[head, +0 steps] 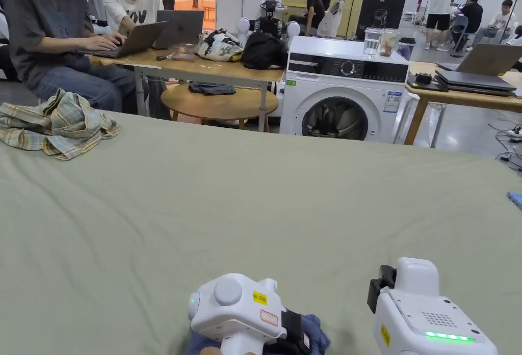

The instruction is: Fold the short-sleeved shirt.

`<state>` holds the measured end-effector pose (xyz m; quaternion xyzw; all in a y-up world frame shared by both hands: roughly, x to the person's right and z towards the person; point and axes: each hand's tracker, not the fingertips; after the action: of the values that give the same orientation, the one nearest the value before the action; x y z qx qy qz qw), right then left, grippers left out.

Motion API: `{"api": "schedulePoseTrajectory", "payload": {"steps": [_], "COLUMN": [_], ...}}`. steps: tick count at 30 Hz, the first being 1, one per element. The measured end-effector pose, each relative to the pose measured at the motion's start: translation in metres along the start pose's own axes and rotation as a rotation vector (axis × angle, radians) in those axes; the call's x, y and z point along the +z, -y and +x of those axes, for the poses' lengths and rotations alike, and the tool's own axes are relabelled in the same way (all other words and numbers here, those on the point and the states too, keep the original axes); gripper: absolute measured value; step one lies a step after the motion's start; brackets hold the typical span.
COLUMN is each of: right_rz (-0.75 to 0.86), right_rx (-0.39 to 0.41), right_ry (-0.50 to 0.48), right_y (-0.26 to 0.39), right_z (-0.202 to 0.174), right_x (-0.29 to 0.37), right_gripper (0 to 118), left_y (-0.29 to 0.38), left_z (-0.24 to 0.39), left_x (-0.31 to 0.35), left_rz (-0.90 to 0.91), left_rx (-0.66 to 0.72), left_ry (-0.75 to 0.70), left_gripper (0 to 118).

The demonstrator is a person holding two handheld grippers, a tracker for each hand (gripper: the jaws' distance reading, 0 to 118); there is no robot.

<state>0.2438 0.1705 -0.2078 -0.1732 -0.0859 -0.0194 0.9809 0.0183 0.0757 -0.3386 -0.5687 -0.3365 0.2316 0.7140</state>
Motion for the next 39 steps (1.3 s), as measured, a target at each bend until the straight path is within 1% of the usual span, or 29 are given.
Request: {"api": "schedulePoseTrajectory", "payload": {"steps": [3,6,9,12,17,19,20,22,25,27,29,30,32,36,38,39], "right_rz": [0.003,0.021,0.049,0.081,0.146,0.175,0.193,0.227,0.259,0.269,0.243,0.224,0.137,0.007,-0.064,-0.107], "right_rx": [-0.001,-0.013,-0.008,-0.019,-0.050,-0.055,-0.052,-0.043,-0.032,-0.019,0.010,0.014,0.015,0.106,0.116,0.118], "right_ry": [-0.002,-0.004,-0.008,-0.013,-0.019,-0.022,-0.021,-0.019,-0.015,-0.007,-0.010,-0.019,-0.069,-0.159,-0.194,-0.186], "right_y": [-0.002,-0.006,-0.010,-0.016,-0.028,-0.032,-0.034,-0.037,-0.042,-0.042,-0.039,-0.034,-0.017,0.021,0.039,0.046], "right_z": [-0.004,-0.008,-0.015,-0.020,-0.030,-0.034,-0.036,-0.039,-0.043,-0.044,-0.046,-0.047,-0.054,-0.082,-0.094,-0.098], "right_x": [-0.002,-0.005,-0.006,-0.007,-0.007,-0.004,-0.002,0.000,0.005,0.008,0.015,0.019,0.030,0.035,0.027,0.021], "right_gripper": [0,0,0,0,0,0,0,0,0,0,0,0,0,0,0,0], "left_y": [-0.005,-0.010,-0.003,0.010,0.034,0.043,0.047,0.049,0.053,0.051,0.051,0.051,0.051,0.053,0.057,0.058], "left_z": [0.009,0.022,0.025,0.023,0.019,0.018,0.017,0.013,0.007,0.004,-0.001,-0.002,-0.006,-0.013,-0.016,-0.017], "left_x": [0.026,0.078,0.128,0.165,0.201,0.208,0.210,0.212,0.215,0.217,0.221,0.222,0.224,0.224,0.223,0.224], "left_rz": [0.001,0.202,0.437,0.650,0.951,1.077,1.109,1.161,1.203,1.204,1.183,1.179,1.152,1.111,1.091,1.075], "left_rx": [0.001,-0.159,-0.267,-0.347,-0.497,-0.545,-0.550,-0.558,-0.549,-0.541,-0.526,-0.522,-0.515,-0.508,-0.502,-0.498], "left_ry": [0.016,-0.016,-0.142,-0.248,-0.430,-0.511,-0.548,-0.596,-0.605,-0.614,-0.595,-0.597,-0.594,-0.591,-0.597,-0.602], "left_gripper": [0,0,0,0,0,0,0,0,0,0,0,0,0,0,0,0]}}
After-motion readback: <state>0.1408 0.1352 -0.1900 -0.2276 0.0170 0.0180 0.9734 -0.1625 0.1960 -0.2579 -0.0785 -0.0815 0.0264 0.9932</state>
